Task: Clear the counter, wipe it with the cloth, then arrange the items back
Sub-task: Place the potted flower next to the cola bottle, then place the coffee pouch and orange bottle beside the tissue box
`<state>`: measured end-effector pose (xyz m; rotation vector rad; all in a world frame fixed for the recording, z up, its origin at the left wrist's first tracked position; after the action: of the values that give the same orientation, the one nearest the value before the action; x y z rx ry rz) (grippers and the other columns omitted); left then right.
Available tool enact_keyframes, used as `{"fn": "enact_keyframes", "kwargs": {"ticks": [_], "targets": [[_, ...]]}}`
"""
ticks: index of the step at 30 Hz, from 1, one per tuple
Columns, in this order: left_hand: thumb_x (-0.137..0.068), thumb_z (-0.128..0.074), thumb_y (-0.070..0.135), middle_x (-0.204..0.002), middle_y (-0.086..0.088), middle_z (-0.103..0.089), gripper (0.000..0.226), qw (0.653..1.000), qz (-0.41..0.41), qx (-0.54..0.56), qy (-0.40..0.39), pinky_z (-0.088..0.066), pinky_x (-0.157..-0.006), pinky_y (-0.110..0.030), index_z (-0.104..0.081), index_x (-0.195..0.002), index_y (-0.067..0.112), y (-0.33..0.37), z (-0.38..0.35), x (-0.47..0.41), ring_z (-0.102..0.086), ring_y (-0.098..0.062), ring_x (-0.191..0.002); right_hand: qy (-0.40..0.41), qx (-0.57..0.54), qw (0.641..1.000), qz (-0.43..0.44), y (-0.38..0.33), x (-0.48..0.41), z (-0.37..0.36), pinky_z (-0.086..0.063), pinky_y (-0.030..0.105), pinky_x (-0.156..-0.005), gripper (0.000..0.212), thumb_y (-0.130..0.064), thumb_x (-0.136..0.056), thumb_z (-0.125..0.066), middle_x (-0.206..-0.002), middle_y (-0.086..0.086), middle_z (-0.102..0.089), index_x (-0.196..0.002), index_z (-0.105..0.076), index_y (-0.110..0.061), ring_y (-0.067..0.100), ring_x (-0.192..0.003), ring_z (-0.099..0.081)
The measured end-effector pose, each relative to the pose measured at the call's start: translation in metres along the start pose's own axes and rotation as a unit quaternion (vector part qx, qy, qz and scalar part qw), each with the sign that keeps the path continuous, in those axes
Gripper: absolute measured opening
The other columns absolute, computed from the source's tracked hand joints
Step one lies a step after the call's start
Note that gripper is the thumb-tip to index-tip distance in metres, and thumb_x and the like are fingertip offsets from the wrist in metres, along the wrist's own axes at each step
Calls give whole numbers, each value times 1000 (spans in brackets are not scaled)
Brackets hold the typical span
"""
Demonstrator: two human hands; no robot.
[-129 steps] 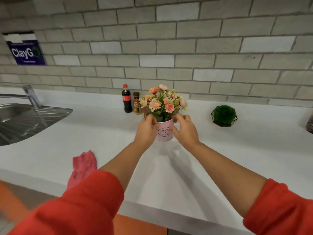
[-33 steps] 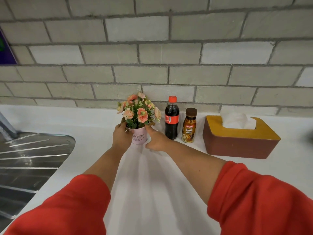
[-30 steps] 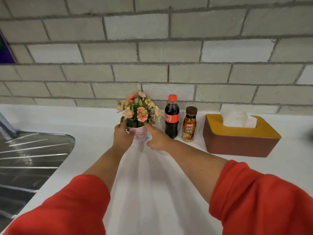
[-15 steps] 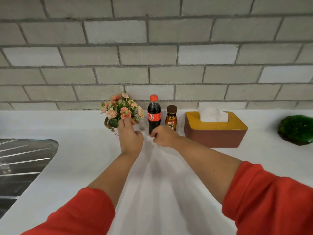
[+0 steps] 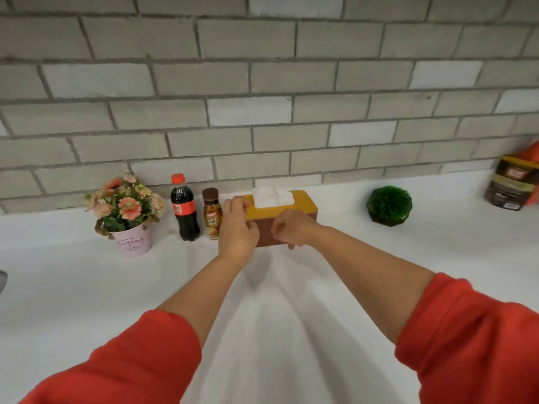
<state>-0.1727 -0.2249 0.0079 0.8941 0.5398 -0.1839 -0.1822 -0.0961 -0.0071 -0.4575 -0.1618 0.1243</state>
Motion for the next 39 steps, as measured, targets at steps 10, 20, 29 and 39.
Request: {"fn": "enact_keyframes", "kwargs": {"ticks": [10,20,29,39], "targets": [[-77,-46,-7,-110,-6,-47,38,996,-48,45,-67,-42,-73,-30,-50,-111,10,156,-118,65,-52,-23,-83,63,-33,995,-68,161,118,83,-39,19,-45,19,-13,-89,-50,-62,-1,-57,-96,-68,-12,12,-51,-54],[-83,-48,-3,-119,-2,-43,37,976,-90,98,-170,-42,-75,-25,-48,-116,15,303,-258,144,-47,-14,-87,98,-23,983,-151,332,229,151,-41,18,-45,19,-15,-90,-51,-76,6,-64,-100,-67,-12,9,-52,-55],[-86,-51,4,-130,-1,-32,40,960,-105,30,-258,-37,-82,-20,-47,-123,18,343,-343,149,-42,-18,-115,114,-79,970,-202,434,258,177,-44,19,-48,19,-12,-90,-53,-72,2,-59,-103,-66,-9,12,-59,-56],[-90,-49,7,-129,-3,-48,41,938,-85,58,-330,-44,-88,-27,-45,-129,19,375,-435,106,-54,-21,-108,126,-84,958,-243,510,236,209,-45,18,-48,20,-12,-91,-52,-71,0,-58,-105,-65,-9,11,-61,-57]]}}
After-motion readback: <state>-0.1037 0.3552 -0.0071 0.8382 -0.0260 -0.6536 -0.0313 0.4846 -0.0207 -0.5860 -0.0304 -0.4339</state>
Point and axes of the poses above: each hand's wrist, its own x-axis away from the middle knuckle, its own z-axis out of the back of the hand, y = z × x, the point moved 7 cm from there along -x, towards the middle knuckle
